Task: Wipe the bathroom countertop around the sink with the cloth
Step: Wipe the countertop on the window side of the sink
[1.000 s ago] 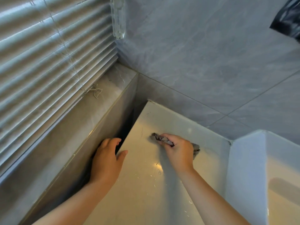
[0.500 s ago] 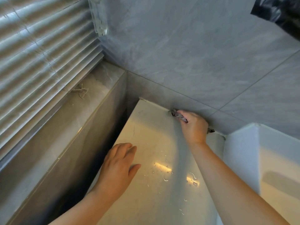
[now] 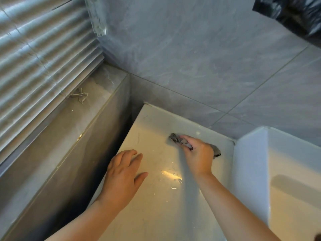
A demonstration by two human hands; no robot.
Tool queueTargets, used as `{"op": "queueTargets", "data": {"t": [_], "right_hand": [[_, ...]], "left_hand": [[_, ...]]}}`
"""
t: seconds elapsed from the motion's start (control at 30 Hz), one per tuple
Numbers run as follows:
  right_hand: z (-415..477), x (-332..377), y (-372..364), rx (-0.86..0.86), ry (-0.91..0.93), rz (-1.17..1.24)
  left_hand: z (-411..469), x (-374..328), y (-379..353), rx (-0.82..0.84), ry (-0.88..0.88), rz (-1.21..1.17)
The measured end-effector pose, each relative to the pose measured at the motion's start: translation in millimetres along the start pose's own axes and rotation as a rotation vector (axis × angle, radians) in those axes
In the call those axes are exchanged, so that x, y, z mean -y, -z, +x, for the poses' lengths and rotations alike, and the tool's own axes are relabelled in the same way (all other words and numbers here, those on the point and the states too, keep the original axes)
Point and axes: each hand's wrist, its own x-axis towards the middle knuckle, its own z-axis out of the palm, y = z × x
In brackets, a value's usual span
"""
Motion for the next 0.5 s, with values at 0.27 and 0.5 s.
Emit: {"op": "queueTargets", "data": {"t": [0.27, 0.5], "right_hand": [[-41, 7, 20, 0.078, -0.066, 0.033], [27, -18, 69, -0.259, -0.061, -0.104]], "left_hand": [[0, -3, 2, 0.032, 0.006, 0.036], [0, -4, 5, 0.050, 0.000, 0.043]]}}
